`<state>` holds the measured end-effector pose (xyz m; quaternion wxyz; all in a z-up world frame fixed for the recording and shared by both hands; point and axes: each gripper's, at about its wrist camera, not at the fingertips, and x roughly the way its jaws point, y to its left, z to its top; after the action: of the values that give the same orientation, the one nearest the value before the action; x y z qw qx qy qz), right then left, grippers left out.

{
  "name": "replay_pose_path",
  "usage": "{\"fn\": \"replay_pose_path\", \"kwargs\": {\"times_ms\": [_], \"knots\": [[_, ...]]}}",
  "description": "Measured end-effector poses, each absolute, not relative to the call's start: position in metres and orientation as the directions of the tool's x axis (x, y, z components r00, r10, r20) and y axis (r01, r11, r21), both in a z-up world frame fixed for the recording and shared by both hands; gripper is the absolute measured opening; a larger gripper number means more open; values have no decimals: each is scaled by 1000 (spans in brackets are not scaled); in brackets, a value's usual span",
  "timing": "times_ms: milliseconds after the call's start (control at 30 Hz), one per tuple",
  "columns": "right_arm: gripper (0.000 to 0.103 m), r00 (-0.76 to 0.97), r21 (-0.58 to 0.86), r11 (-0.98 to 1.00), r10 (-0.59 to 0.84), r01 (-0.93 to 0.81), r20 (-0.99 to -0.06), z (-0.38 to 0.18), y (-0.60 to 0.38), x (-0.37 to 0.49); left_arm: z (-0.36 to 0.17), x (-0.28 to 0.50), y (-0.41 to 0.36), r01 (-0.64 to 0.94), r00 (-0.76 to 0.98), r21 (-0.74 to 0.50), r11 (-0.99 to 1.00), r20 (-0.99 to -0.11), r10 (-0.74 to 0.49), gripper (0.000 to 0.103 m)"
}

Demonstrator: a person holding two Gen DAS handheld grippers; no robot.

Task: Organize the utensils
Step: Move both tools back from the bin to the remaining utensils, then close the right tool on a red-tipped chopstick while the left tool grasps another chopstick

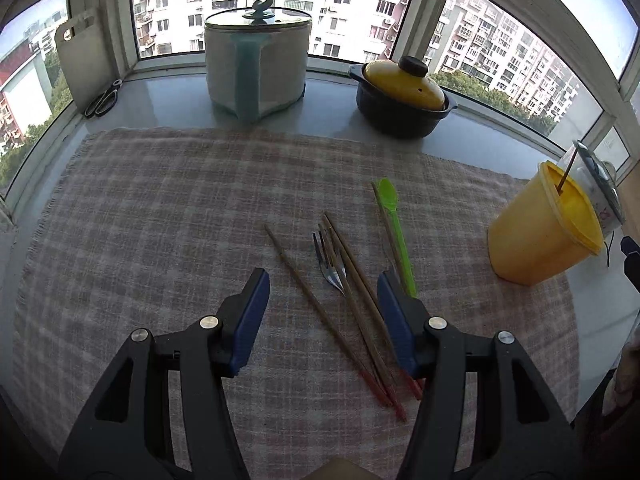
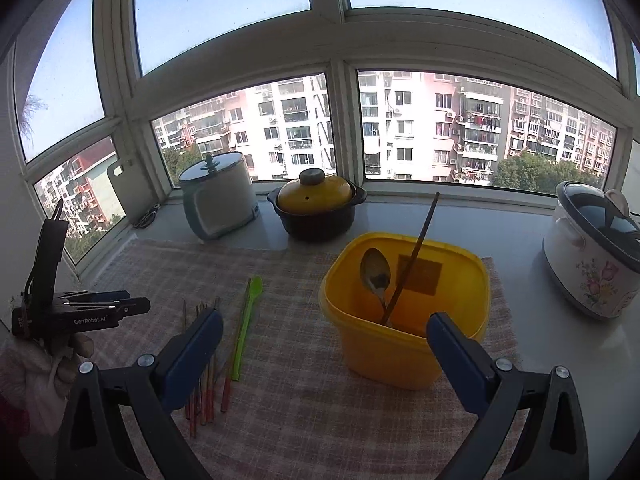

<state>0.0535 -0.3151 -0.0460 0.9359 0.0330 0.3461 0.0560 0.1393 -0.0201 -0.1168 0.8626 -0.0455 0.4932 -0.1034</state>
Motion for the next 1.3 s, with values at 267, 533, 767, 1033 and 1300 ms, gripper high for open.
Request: {"fn": "replay_pose_path", "kwargs": {"times_ms": [267,533,767,1033,1300], "knots": [[93,621,128,973,222,-192,-752,-85,-265,80,-150,145,-3,84,418,-268,960,-865,-278,57],[54,464,244,950,309,-196,-830,-128,-245,114,-170,153,-23,104,347,-373,922,-855,-385,30],[38,387,267,941,330,-208,-861,-145,-231,131,-190,170,-37,91,270,-427,900,-859,-435,26],[31,340,277,940,332,-201,-880,-151,-222,153,-203,182,-46,77,255,-404,912,-876,-409,26],[27,302,292,940,334,-174,-893,-163,-218,171,-212,187,-44,72,248,-382,921,-888,-388,14]]}}
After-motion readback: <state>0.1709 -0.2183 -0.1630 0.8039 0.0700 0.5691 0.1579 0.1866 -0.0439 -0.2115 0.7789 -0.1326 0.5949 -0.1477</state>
